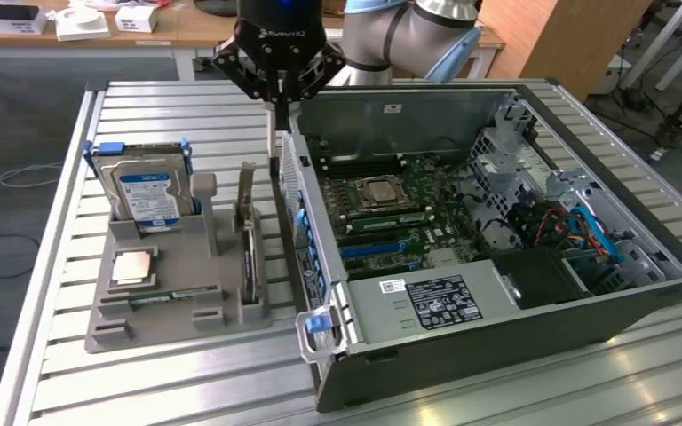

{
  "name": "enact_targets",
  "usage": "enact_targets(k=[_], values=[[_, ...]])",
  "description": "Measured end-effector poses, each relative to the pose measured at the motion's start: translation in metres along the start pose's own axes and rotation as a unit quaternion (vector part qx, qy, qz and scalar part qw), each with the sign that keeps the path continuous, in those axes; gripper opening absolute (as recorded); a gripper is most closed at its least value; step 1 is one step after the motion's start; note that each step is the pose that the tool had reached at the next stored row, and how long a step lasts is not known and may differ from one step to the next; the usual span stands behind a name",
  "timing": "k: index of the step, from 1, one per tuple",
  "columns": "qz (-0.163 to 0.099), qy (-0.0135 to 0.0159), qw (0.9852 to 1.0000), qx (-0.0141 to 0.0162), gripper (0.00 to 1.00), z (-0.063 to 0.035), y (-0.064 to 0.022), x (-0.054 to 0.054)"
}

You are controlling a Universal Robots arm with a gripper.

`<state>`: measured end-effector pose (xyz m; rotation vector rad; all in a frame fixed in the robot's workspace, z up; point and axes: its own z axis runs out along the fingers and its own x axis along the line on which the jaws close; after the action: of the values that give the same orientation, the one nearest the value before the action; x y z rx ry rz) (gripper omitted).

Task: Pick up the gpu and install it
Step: 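Reach for the gpu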

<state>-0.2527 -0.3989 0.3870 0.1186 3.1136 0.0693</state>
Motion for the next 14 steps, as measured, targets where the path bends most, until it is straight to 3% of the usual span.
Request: enact_targets(k=[14], values=[[0.0, 0.0, 1.0, -0.0001, 0.11, 0.0004, -0.003, 0.039]])
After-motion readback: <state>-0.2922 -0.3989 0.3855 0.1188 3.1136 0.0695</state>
